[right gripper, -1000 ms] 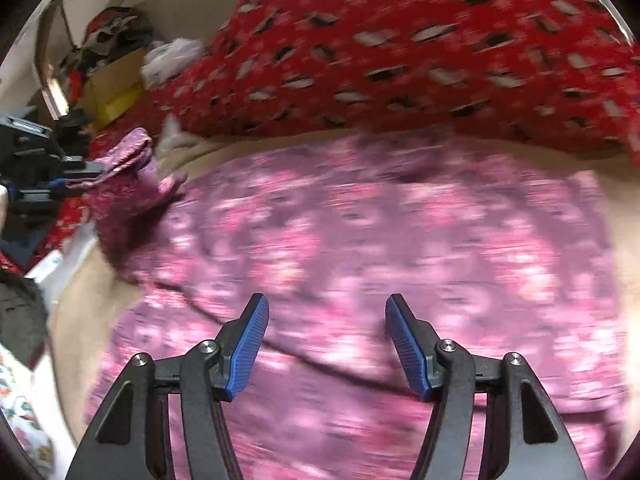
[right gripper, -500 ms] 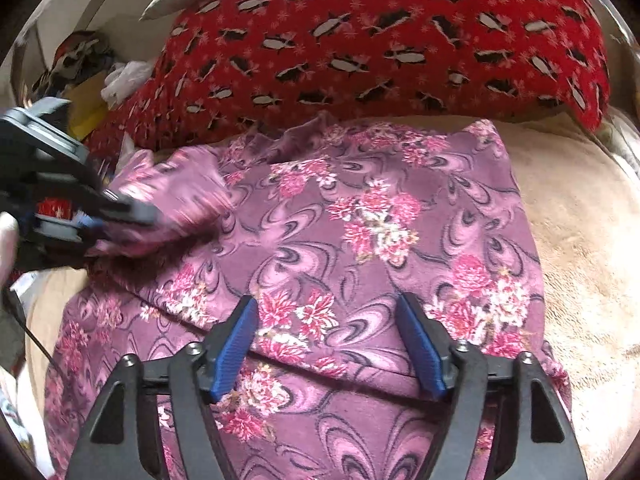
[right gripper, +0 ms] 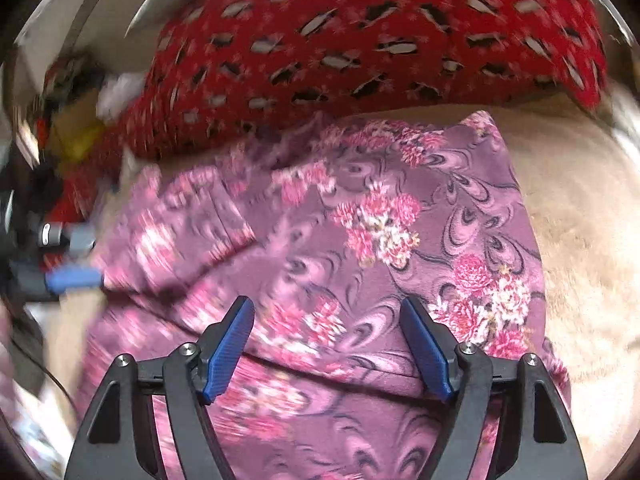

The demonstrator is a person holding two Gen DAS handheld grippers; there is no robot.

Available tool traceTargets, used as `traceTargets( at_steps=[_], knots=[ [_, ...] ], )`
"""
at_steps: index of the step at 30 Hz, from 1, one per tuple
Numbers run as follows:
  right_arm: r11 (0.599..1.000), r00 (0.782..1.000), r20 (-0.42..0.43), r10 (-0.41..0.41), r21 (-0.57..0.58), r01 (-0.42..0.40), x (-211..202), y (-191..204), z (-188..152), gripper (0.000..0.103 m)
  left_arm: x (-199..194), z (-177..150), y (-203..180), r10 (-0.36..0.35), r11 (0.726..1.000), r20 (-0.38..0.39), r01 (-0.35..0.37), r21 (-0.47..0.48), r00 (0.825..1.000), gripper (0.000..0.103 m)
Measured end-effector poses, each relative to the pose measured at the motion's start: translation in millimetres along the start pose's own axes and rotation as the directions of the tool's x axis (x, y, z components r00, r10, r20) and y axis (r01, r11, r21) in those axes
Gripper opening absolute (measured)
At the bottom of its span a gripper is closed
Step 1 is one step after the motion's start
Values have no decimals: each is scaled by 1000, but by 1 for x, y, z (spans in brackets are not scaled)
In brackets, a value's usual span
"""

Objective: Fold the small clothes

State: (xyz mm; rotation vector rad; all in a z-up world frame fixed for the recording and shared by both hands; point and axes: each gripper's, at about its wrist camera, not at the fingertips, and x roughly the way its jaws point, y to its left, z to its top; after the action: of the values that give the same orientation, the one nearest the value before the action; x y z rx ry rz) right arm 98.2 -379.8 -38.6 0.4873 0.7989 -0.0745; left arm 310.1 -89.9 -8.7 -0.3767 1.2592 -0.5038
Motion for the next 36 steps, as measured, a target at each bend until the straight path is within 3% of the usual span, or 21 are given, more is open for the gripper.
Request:
traceTargets(
  at_steps=[3,5,11,15,16,17,18,20,23,26,30,32,34,35,36],
  knots=[
    [980,989,14,147,134,-147,-3,-2,7,79,-2,4,33,35,997,18,-34,-68,999,57],
    [947,970,1,244,213,-239,5,5,10,79,8,7,53,30,991,-4,-30,-128,1000,57],
    [912,950,-63,307,304,-275,50,35,18,79,36,4,72,-22,981,-45,12,-195,999,57],
    [900,930,-52,365,277,-338,64,63,20,79,45,1,72,-43,978,-52,32,-204,998,57],
    [902,929,-61,365,270,-337,69,70,20,77,46,2,72,-49,977,-54,36,-210,997,57],
    [914,938,-71,340,260,-312,74,77,21,67,45,3,73,-53,976,-54,40,-214,997,57],
    [918,942,-71,329,256,-302,75,78,21,44,45,3,73,-58,975,-53,45,-219,997,57],
    [898,927,-61,369,279,-340,75,75,22,20,40,3,76,-68,973,-51,54,-225,996,57],
    [884,923,14,384,282,-372,49,60,28,18,34,1,79,-79,969,-46,66,-236,996,57],
    [902,934,76,350,240,-358,17,39,39,18,32,-1,79,-81,966,-41,68,-248,996,57],
    [936,963,88,254,227,-268,-11,-5,45,17,38,-4,72,-53,963,-55,37,-268,997,57],
    [950,984,56,170,256,-179,-16,-32,38,21,38,-4,69,-42,964,-57,26,-263,998,57],
    [936,989,36,145,318,-149,-20,-56,30,22,37,-4,65,-39,966,-53,24,-256,998,57],
    [908,986,59,156,385,-166,-25,-73,24,23,35,-4,65,-41,965,-51,27,-261,998,57],
    [886,980,80,181,418,-198,-27,-79,21,32,35,-3,65,-44,963,-51,28,-269,998,57]
  ],
)
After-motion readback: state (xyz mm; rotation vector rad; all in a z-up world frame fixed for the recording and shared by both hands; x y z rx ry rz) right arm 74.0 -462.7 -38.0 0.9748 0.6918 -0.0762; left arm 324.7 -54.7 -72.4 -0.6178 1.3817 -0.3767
